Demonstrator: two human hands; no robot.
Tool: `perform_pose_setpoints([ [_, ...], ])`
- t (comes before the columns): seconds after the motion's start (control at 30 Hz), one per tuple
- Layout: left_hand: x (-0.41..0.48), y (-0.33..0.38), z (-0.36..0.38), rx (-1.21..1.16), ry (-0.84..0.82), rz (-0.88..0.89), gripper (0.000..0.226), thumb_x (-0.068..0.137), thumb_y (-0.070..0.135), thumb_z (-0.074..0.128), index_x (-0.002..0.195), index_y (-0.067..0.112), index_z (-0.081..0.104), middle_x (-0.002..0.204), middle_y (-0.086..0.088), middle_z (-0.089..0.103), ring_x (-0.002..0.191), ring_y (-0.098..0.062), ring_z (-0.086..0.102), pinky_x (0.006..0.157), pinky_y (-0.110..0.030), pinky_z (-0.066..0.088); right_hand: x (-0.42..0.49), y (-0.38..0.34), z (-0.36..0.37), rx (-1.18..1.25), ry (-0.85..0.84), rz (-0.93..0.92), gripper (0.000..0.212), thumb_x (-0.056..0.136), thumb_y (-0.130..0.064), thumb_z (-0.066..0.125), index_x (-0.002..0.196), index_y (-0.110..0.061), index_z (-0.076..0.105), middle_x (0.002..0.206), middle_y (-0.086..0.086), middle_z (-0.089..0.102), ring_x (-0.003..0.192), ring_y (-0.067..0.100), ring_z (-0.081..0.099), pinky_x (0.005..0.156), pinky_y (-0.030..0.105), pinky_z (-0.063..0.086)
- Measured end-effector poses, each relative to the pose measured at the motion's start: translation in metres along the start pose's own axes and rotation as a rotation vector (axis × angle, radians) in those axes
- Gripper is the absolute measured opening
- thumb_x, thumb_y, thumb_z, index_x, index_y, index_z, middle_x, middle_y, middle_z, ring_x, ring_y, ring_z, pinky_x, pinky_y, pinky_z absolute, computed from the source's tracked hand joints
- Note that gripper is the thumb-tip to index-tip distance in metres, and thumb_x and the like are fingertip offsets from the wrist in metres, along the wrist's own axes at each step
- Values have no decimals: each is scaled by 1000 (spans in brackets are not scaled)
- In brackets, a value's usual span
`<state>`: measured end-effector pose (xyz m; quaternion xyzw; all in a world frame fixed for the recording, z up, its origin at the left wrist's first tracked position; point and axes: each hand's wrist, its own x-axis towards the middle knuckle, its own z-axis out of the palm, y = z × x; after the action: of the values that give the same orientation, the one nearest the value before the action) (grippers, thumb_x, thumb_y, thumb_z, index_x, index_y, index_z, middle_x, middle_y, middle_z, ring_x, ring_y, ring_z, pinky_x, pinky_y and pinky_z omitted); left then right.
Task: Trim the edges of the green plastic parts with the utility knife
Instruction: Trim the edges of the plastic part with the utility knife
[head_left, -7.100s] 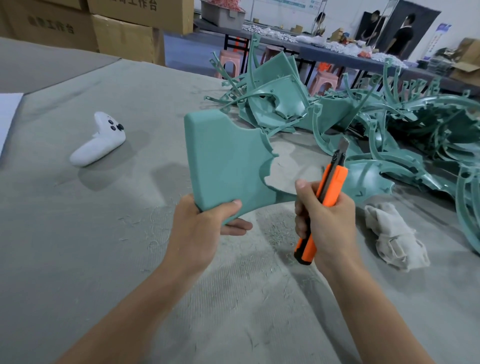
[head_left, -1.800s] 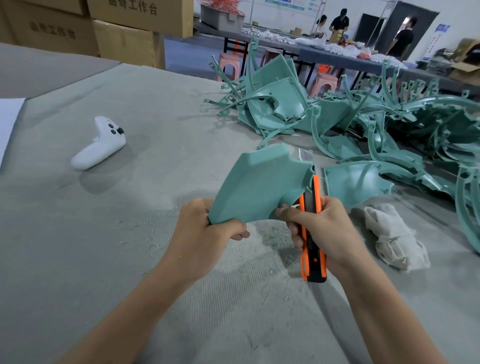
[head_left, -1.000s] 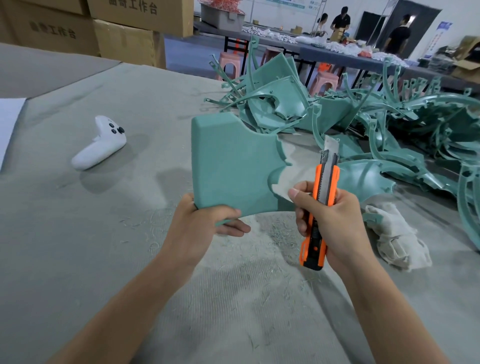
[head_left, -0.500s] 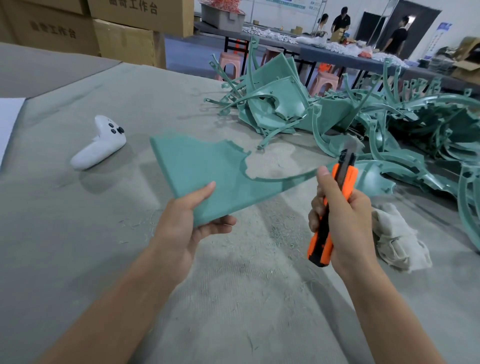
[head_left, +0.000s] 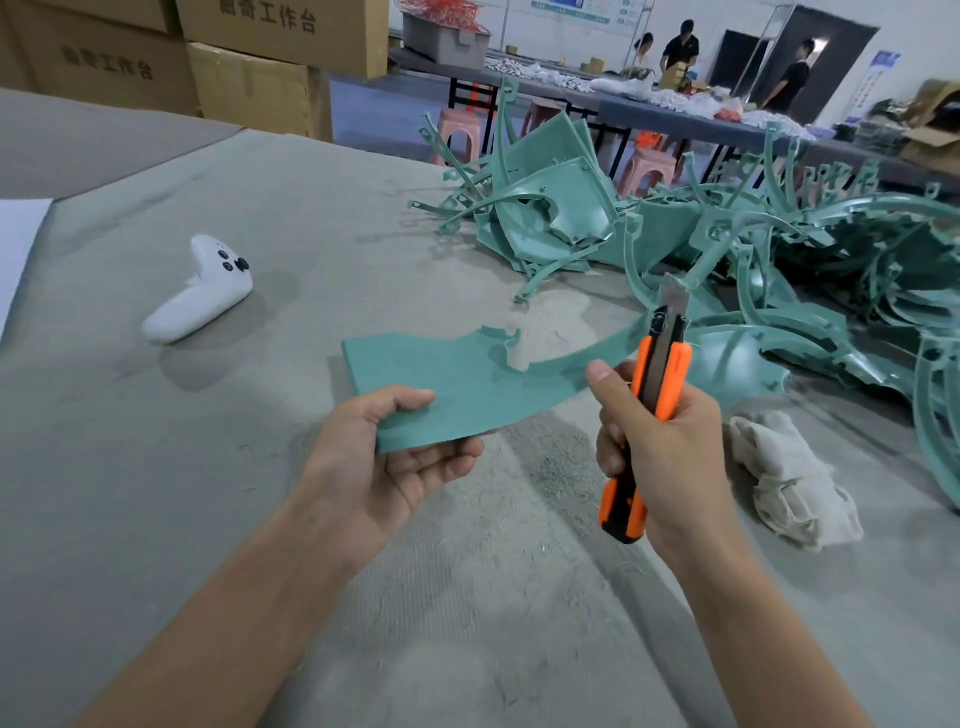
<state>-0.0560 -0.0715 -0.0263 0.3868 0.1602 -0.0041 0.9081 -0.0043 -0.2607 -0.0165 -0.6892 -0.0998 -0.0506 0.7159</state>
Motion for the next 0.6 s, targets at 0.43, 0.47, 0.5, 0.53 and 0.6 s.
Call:
perform_pose_setpoints([
  [0.43,7,6,-2,203,51,192,24,61,11,58,82,-2,60,60,-13,62,42,-25,56,41,-25,48,7,-11,-17,25,276,-157,23,94,-21,68,72,-25,65,61,-2,61,39,14,43,41,24,38],
  [0.47,7,8,-4,224,67,203,23,63,10,58,82,-2,59,59,-13,60,42,-25,55,40,-24,47,9,-13,-21,42,309,-169,21,94,-21,68,74,-24,66,61,-2,61,39,14,43,41,24,38],
  [0.5,8,9,-5,244,81,211,20,65,9,58,81,-3,59,57,-13,60,41,-25,55,40,-24,47,11,-15,-26,62,339,-178,18,94,-20,68,77,-22,66,61,-3,61,39,14,44,41,24,39],
  [0.53,8,10,-7,264,90,219,16,68,7,57,80,-3,59,56,-13,59,41,-25,55,39,-23,46,13,-17,-31,84,367,-178,15,94,-20,68,79,-20,66,60,-3,60,39,14,44,42,24,39],
  [0.6,8,10,-9,300,96,228,19,64,10,59,79,-3,60,57,-14,60,41,-25,55,39,-24,46,16,-18,-40,116,412,-159,13,94,-21,68,82,-16,67,61,-4,60,40,14,45,43,25,40],
])
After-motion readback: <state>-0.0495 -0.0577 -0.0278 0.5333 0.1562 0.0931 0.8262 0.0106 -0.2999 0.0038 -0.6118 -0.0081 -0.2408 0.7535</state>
